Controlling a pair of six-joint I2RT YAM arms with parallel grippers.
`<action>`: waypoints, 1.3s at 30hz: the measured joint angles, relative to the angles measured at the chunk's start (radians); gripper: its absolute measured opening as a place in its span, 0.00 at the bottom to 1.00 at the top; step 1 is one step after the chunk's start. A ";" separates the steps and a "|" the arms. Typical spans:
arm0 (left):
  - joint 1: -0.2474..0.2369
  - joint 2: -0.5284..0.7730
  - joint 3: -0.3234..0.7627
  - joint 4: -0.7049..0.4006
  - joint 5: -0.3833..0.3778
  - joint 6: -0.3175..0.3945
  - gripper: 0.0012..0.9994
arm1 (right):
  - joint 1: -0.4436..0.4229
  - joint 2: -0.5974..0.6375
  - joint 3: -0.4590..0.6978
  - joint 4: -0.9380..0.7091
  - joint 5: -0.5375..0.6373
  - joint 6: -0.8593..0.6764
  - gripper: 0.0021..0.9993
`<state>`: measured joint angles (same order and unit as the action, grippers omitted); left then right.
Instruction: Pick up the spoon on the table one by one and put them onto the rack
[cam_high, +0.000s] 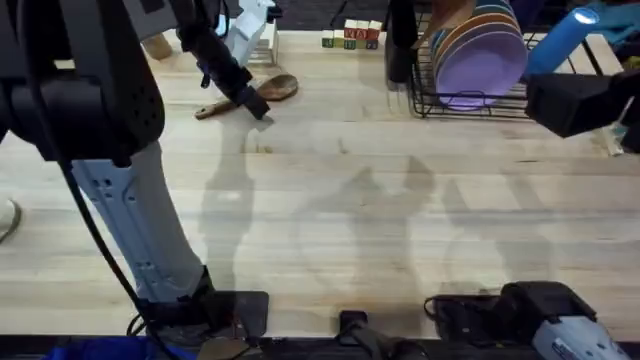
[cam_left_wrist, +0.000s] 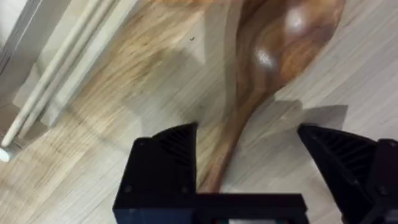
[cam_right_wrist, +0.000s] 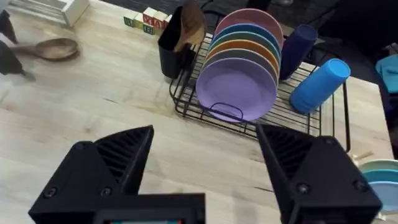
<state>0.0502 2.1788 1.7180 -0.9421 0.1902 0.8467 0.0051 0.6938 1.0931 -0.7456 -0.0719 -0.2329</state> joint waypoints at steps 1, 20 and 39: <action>0.000 0.000 0.000 -0.001 0.000 0.000 0.99 | 0.000 0.000 0.000 0.001 0.000 0.000 0.99; -0.002 0.001 0.000 0.009 0.027 0.007 0.41 | 0.000 0.000 0.000 0.001 0.000 0.000 0.99; -0.004 0.002 0.001 0.008 0.042 -0.005 0.09 | 0.000 0.000 0.000 0.000 0.000 0.000 0.99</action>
<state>0.0463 2.1807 1.7187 -0.9344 0.2324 0.8415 0.0051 0.6937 1.0931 -0.7452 -0.0719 -0.2333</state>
